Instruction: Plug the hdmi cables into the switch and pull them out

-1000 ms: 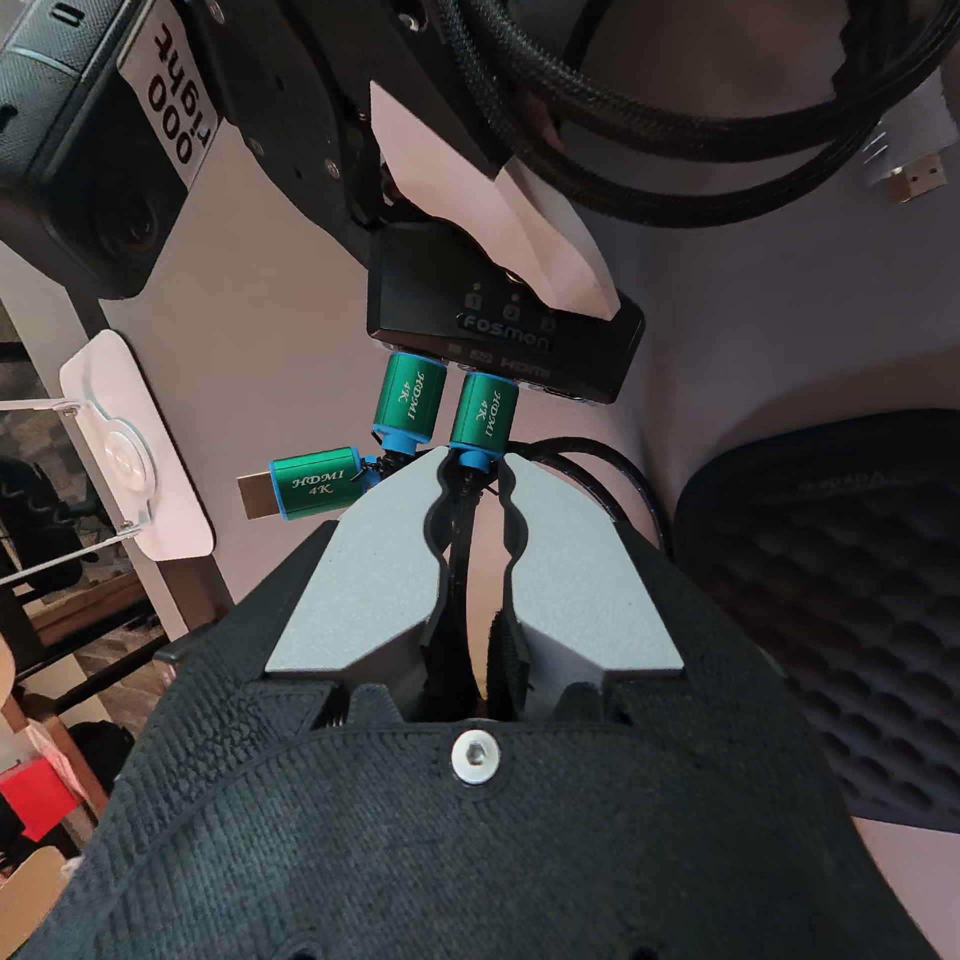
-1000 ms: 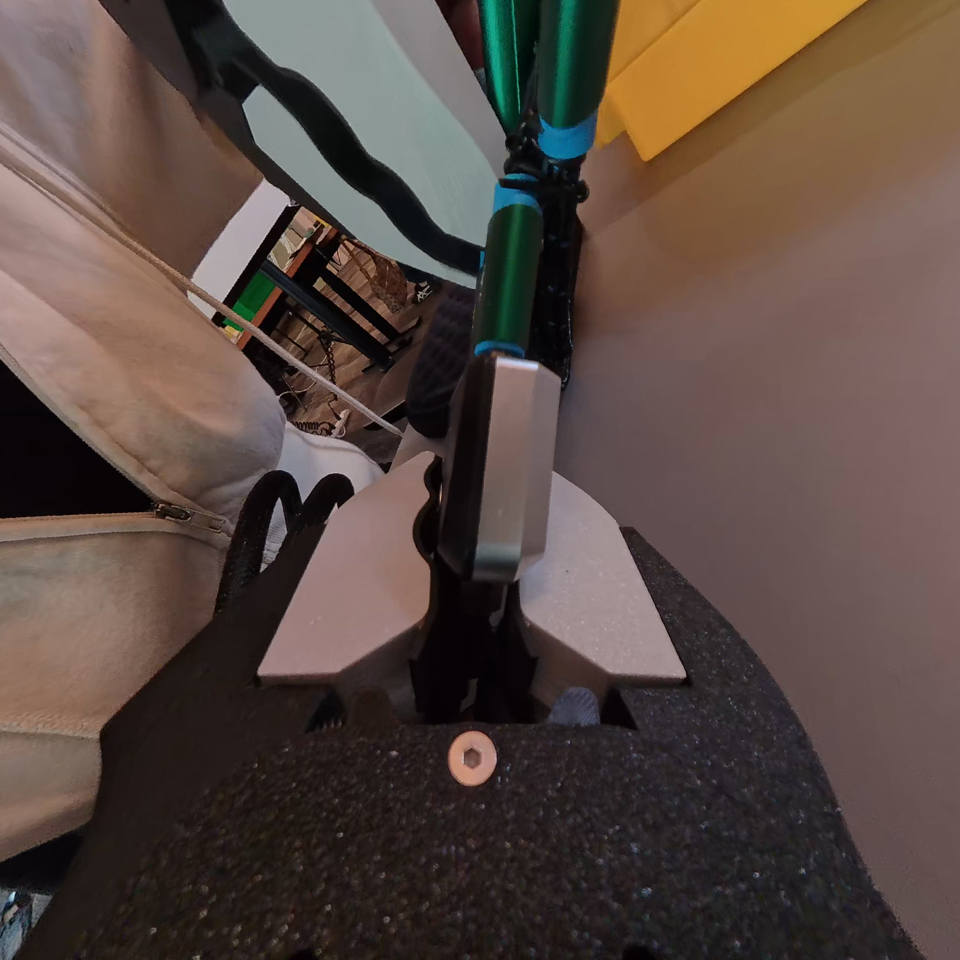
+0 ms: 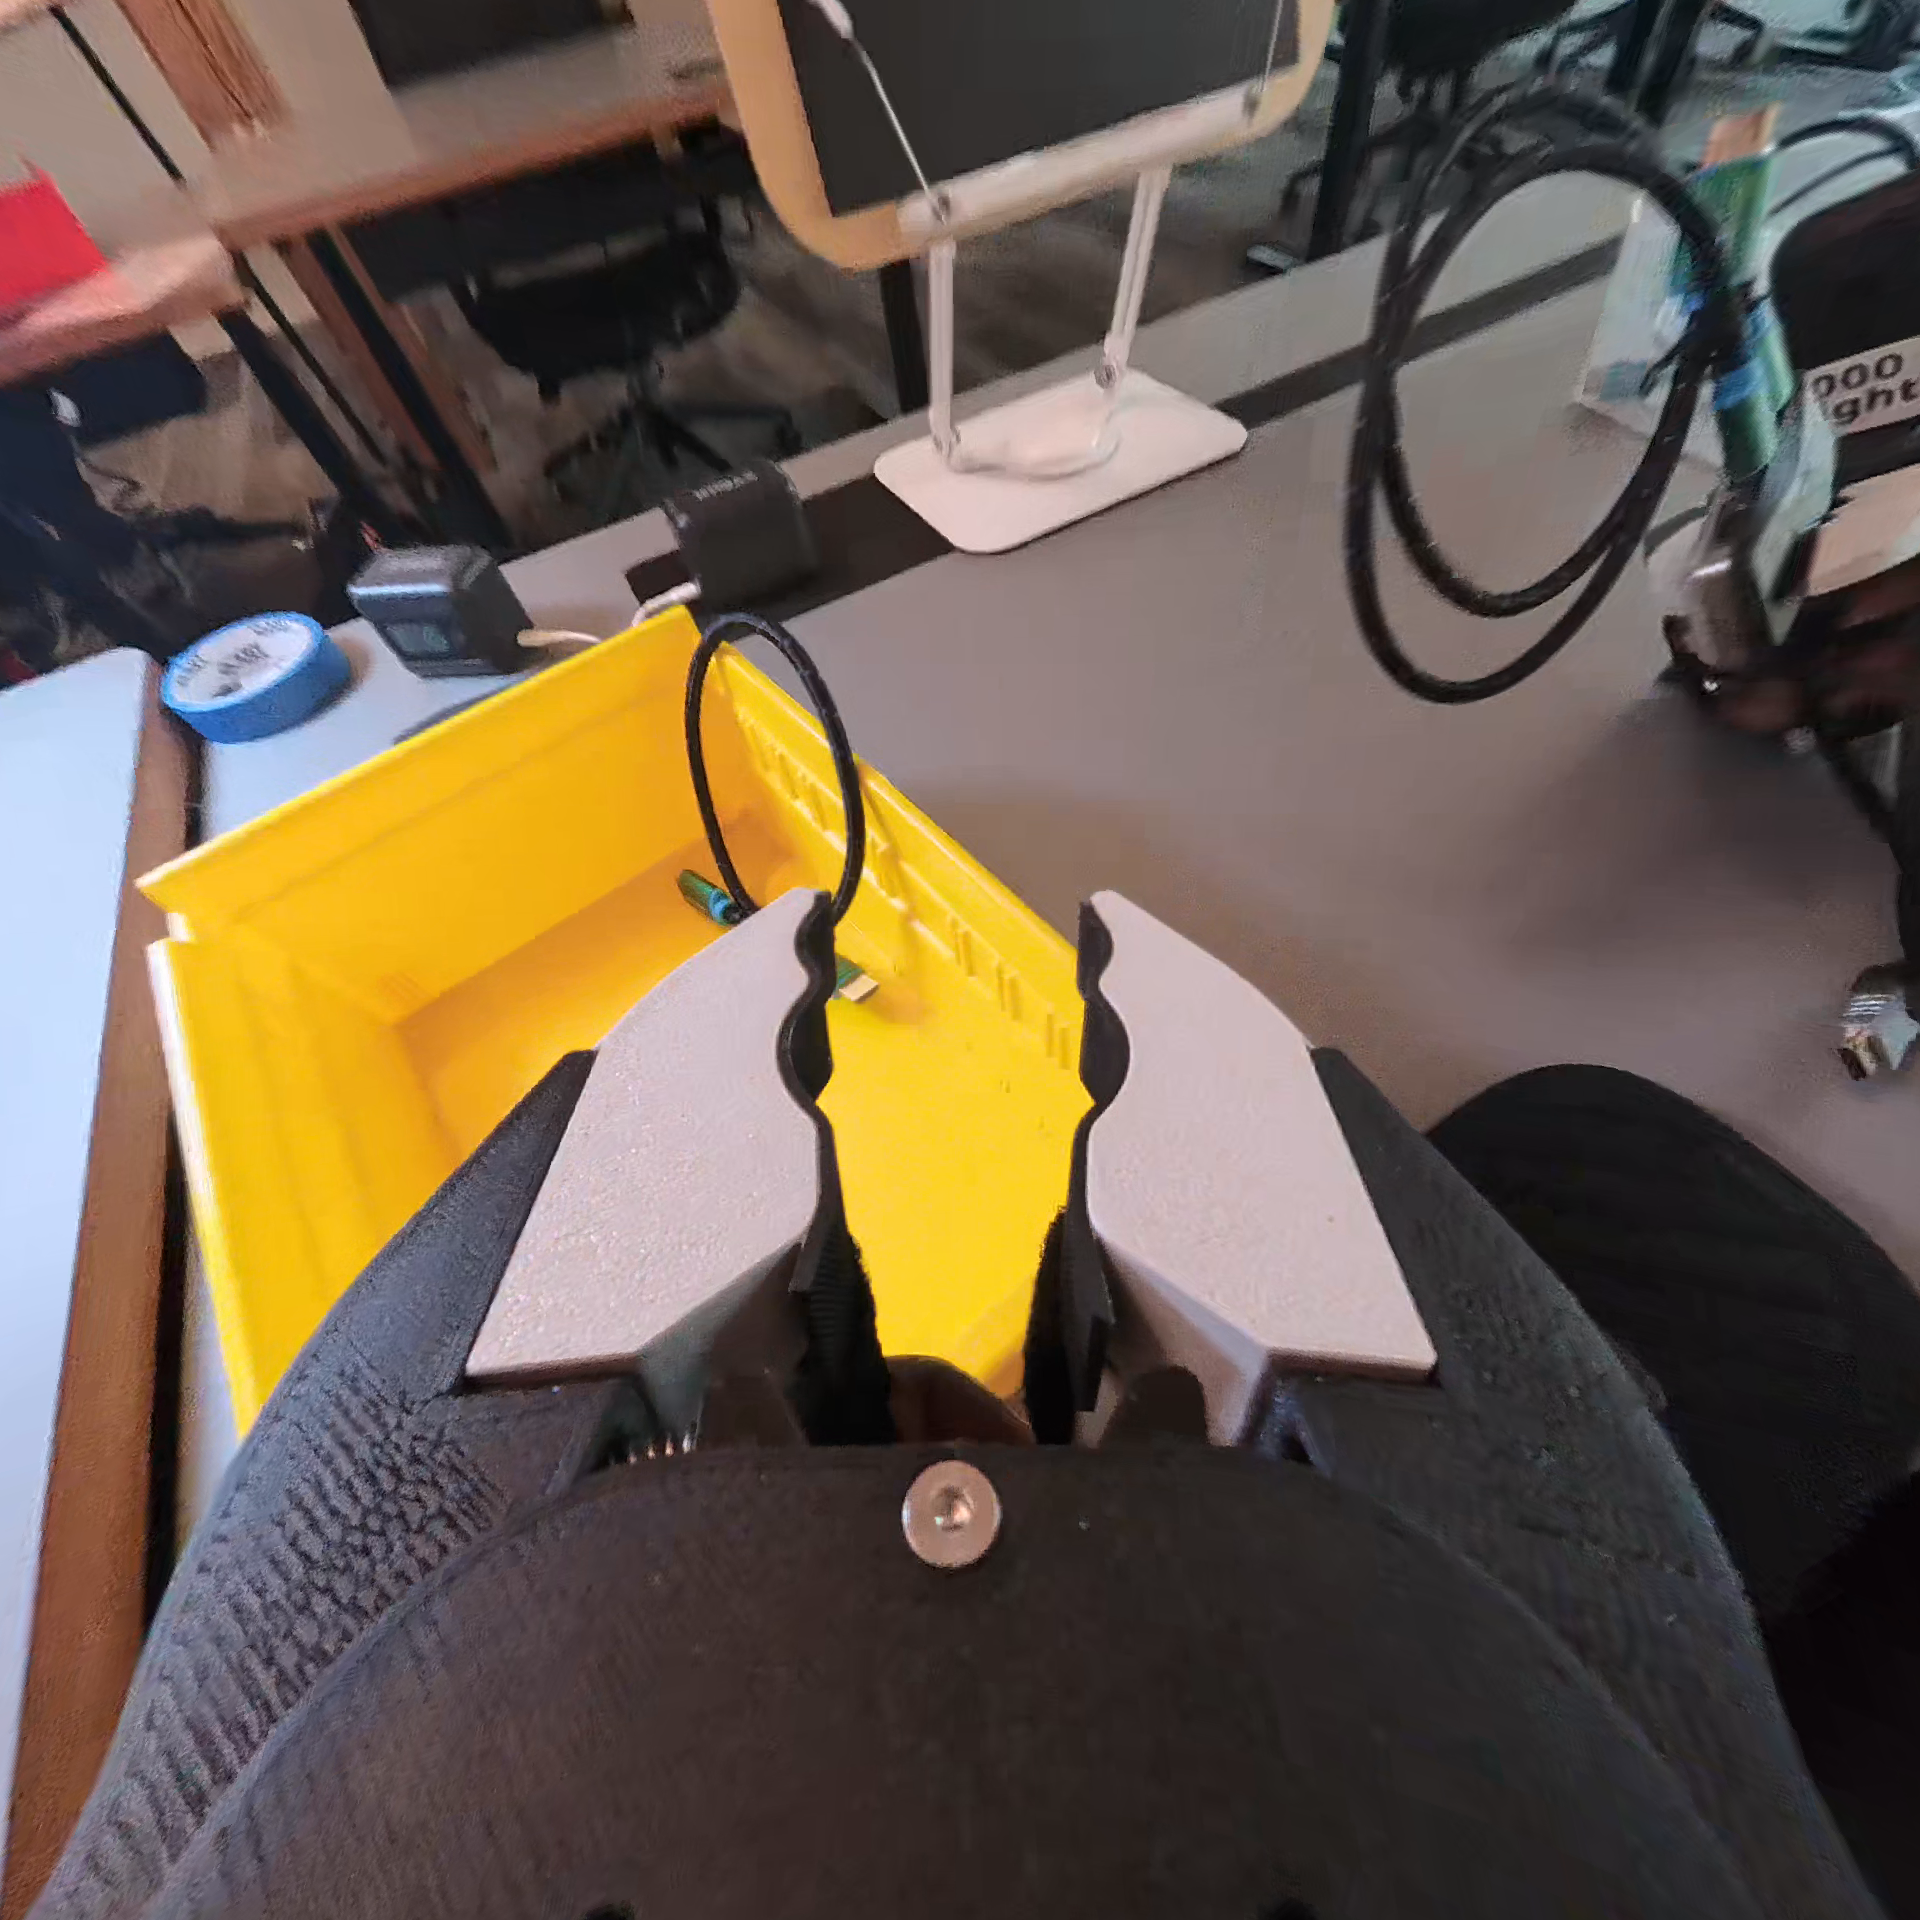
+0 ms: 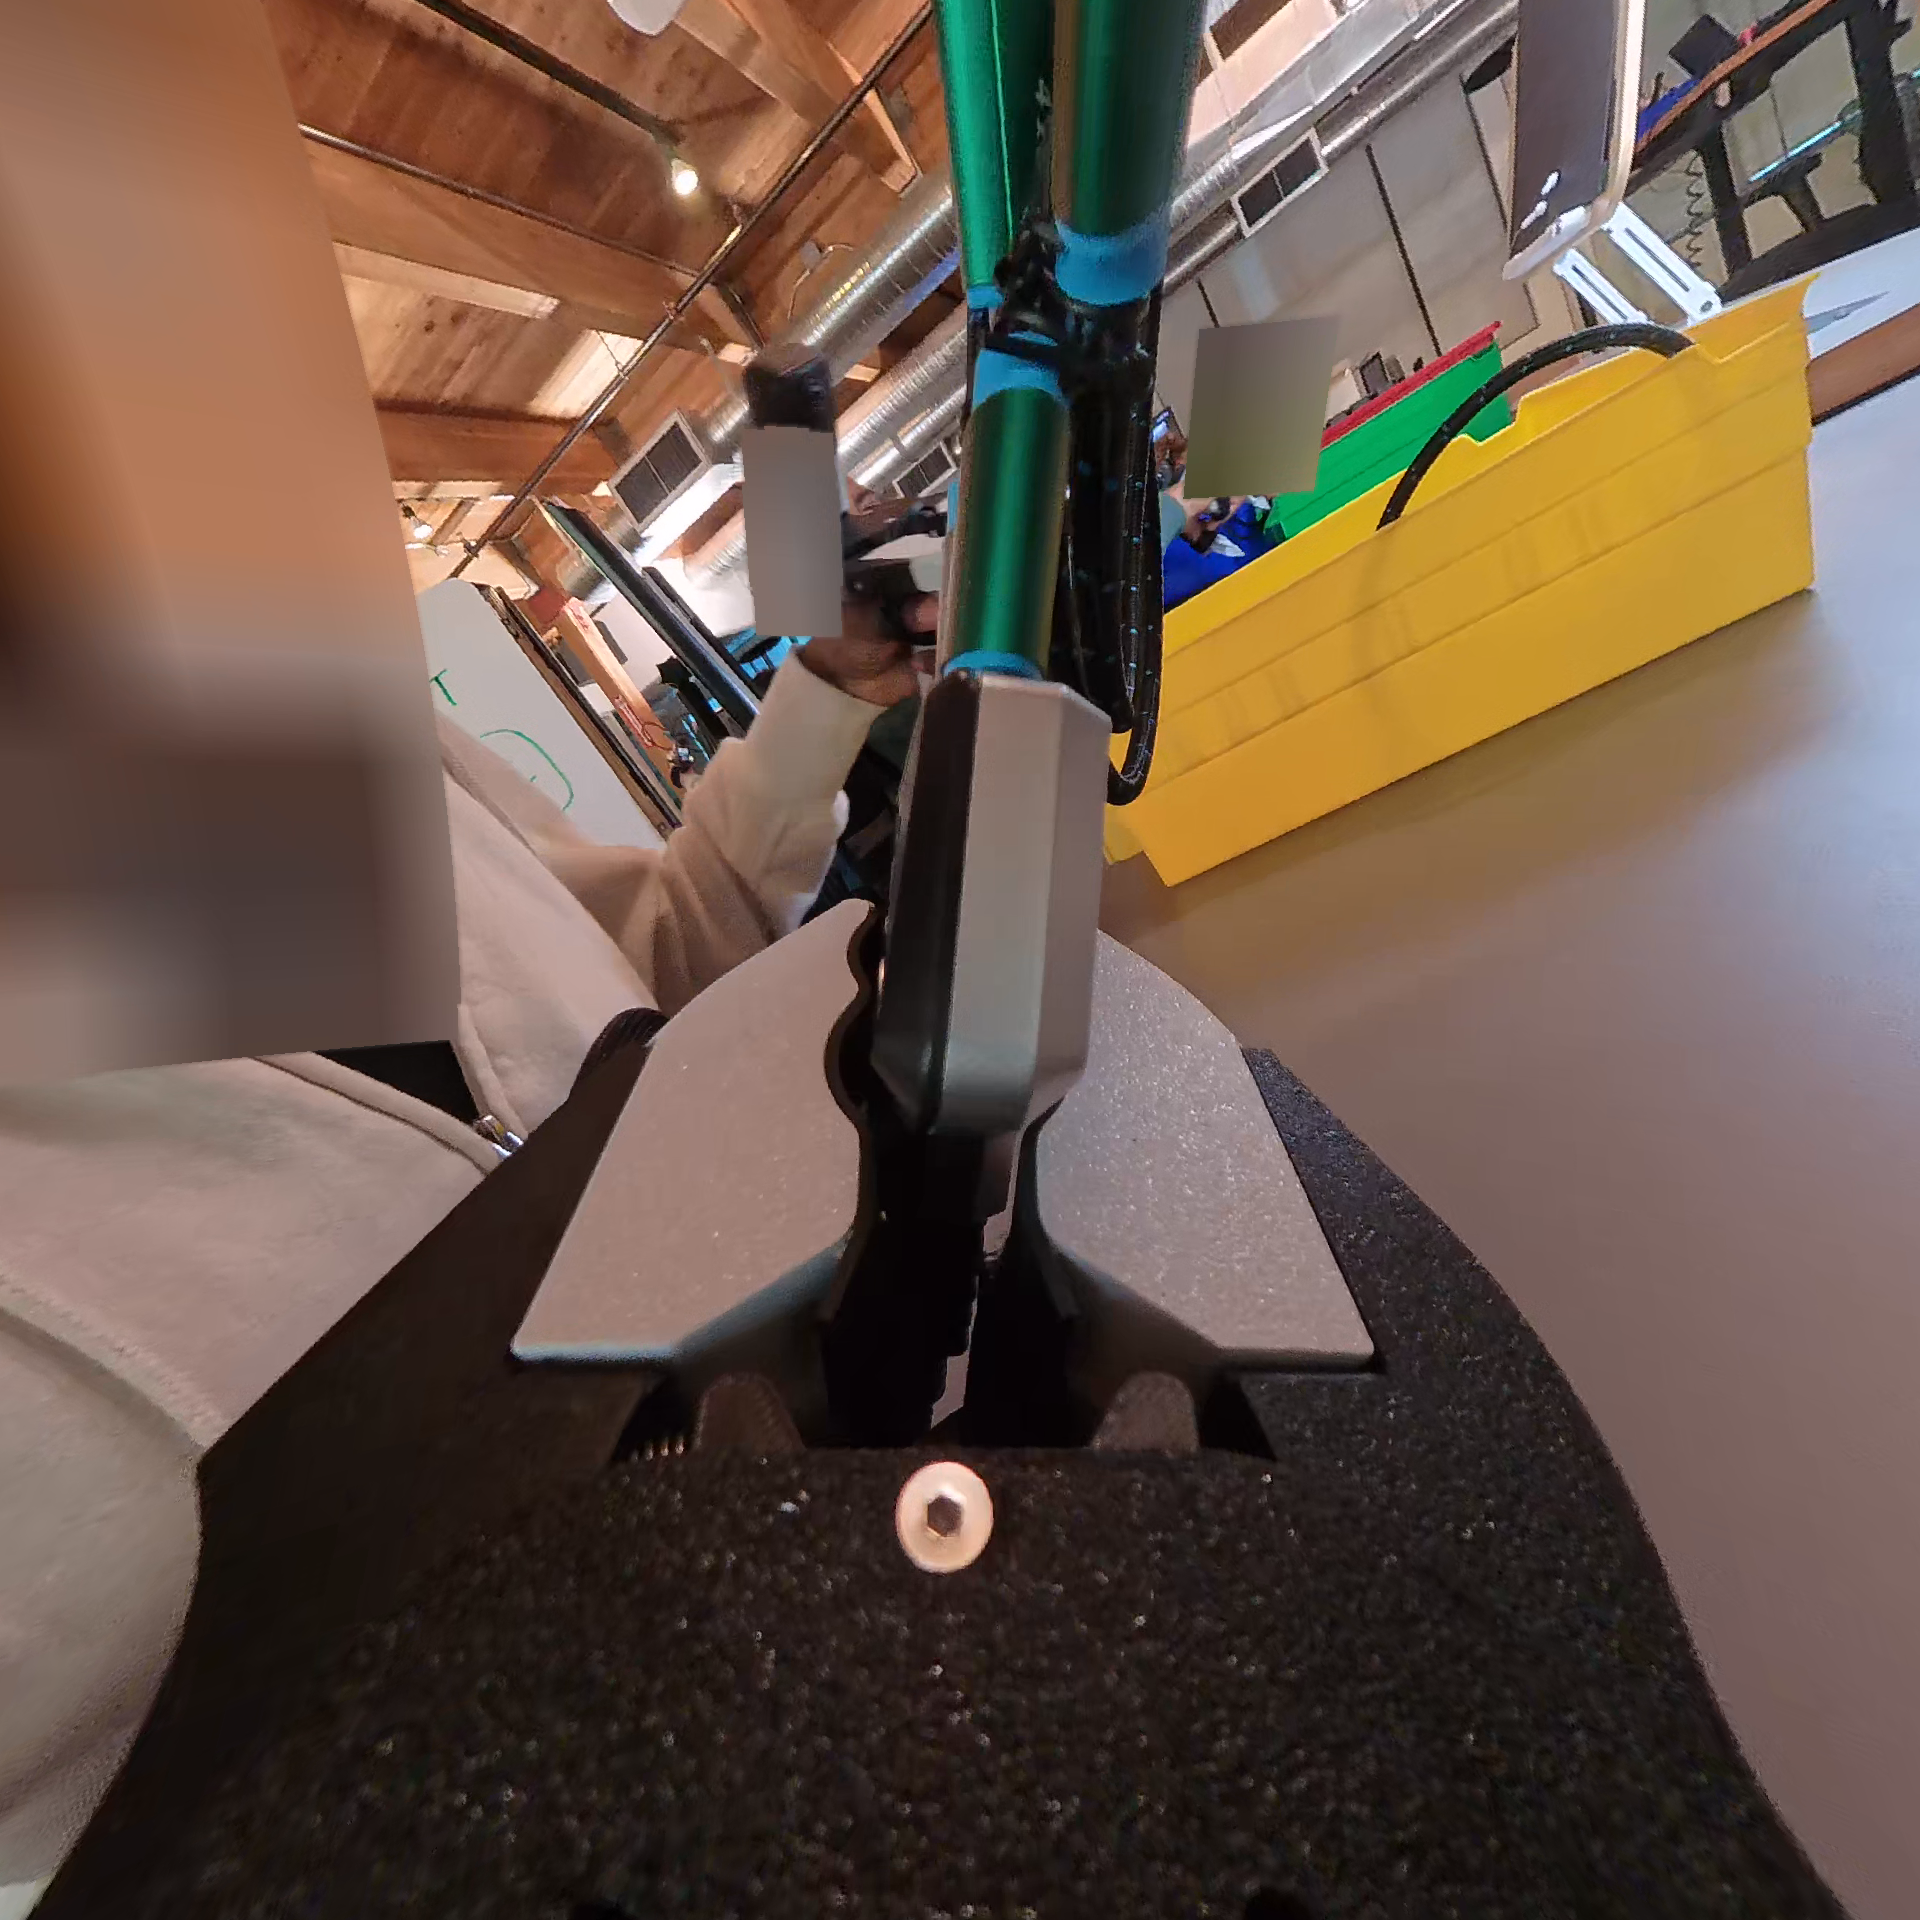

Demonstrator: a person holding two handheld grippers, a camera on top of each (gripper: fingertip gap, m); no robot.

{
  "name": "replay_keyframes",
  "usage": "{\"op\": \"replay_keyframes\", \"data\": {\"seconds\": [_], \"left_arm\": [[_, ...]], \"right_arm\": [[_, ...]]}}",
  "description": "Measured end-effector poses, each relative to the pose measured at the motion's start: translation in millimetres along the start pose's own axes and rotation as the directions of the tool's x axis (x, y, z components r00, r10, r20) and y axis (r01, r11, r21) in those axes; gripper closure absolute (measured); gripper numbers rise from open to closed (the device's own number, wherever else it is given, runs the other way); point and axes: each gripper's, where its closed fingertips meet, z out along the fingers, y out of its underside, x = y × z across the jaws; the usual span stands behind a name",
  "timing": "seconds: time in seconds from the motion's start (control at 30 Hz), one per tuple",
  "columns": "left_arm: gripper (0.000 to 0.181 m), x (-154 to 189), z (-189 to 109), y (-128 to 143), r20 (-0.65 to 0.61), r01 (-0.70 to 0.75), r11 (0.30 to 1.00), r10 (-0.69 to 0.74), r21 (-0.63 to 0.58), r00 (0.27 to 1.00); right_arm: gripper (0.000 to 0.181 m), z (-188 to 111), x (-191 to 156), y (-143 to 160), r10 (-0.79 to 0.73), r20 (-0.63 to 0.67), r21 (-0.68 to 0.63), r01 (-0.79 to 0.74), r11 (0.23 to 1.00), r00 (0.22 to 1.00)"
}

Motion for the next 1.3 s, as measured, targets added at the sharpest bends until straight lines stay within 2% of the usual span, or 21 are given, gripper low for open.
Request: {"op": "replay_keyframes", "data": {"seconds": [0.07, 0.17, 0.2, 0.23, 0.3, 0.33, 0.43, 0.53, 0.7, 0.8, 0.83, 0.93, 1.07, 1.17, 1.3], "left_arm": [[0.134, -10, 25, 9, -0.054, 0.033, 0.997, -0.037, -0.073, 0.998], [0.135, -34, 62, 29, -0.072, -0.051, 0.976, 0.036, -0.212, 0.997], [0.143, -46, 72, 31, -0.051, -0.011, 0.971, -0.001, -0.237, 0.999], [0.148, -56, 82, 28, -0.046, 0.092, 0.966, -0.106, -0.242, 0.993], [0.148, -71, 100, 19, -0.077, 0.332, 0.918, -0.355, -0.217, 0.932], [0.146, -81, 109, 20, -0.064, 0.408, 0.885, -0.431, -0.224, 0.900], [0.138, -106, 129, 45, 0.031, 0.475, 0.826, -0.489, -0.303, 0.872], [0.138, -103, 146, 70, 0.043, 0.477, 0.775, -0.507, -0.414, 0.861], [0.135, -96, 166, 108, 0.074, 0.411, 0.724, -0.449, -0.554, 0.891], [0.161, -91, 169, 110, 0.034, 0.352, 0.747, -0.405, -0.564, 0.914], [0.162, -91, 168, 108, 0.029, 0.334, 0.761, -0.384, -0.556, 0.923], [0.170, -97, 157, 85, 0.036, 0.296, 0.847, -0.313, -0.442, 0.949], [0.172, -102, 122, 31, 0.059, 0.216, 0.948, -0.208, -0.232, 0.976], [0.172, -89, 88, -16, 0.054, 0.142, 0.987, -0.138, -0.079, 0.989], [0.172, -51, 42, -75, 0.041, -0.025, 0.995, 0.021, 0.101, 0.999]], "right_arm": [[0.158, 0, 1, -1, 0.003, 0.001, 0.008, -0.003, 1.000, 1.000], [0.158, 1, 1, 0, 0.004, 0.007, 0.002, -0.004, 1.000, 1.000], [0.158, 1, 2, 1, 0.001, 0.004, -0.001, -0.001, 1.000, 1.000], [0.158, 1, 2, 1, -0.003, 0.001, -0.005, 0.003, 1.000, 1.000], [0.158, 2, 3, 2, -0.009, -0.001, -0.011, 0.009, 1.000, 1.000], [0.158, 2, 3, 2, -0.010, -0.001, -0.014, 0.010, 1.000, 1.000], [0.157, 2, 3, 3, -0.012, 0.001, -0.019, 0.012, 1.000, 1.000], [0.157, 3, 3, 3, -0.014, 0.005, -0.023, 0.014, 1.000, 1.000], [0.157, 3, 2, 5, -0.018, 0.015, -0.035, 0.018, 0.999, 1.000], [0.157, 4, 2, 5, -0.017, 0.013, -0.041, 0.017, 0.999, 1.000], [0.157, 4, 2, 6, -0.015, 0.014, -0.043, 0.016, 0.999, 1.000], [0.157, 4, 2, 7, -0.009, 0.014, -0.053, 0.010, 0.999, 1.000], [0.157, 5, 2, 9, -0.008, 0.015, -0.064, 0.009, 0.998, 1.000], [0.157, 5, 3, 9, -0.005, 0.008, -0.066, 0.006, 0.998, 1.000], [0.157, 5, 3, 9, -0.008, 0.000, -0.063, 0.008, 0.998, 1.000]]}}
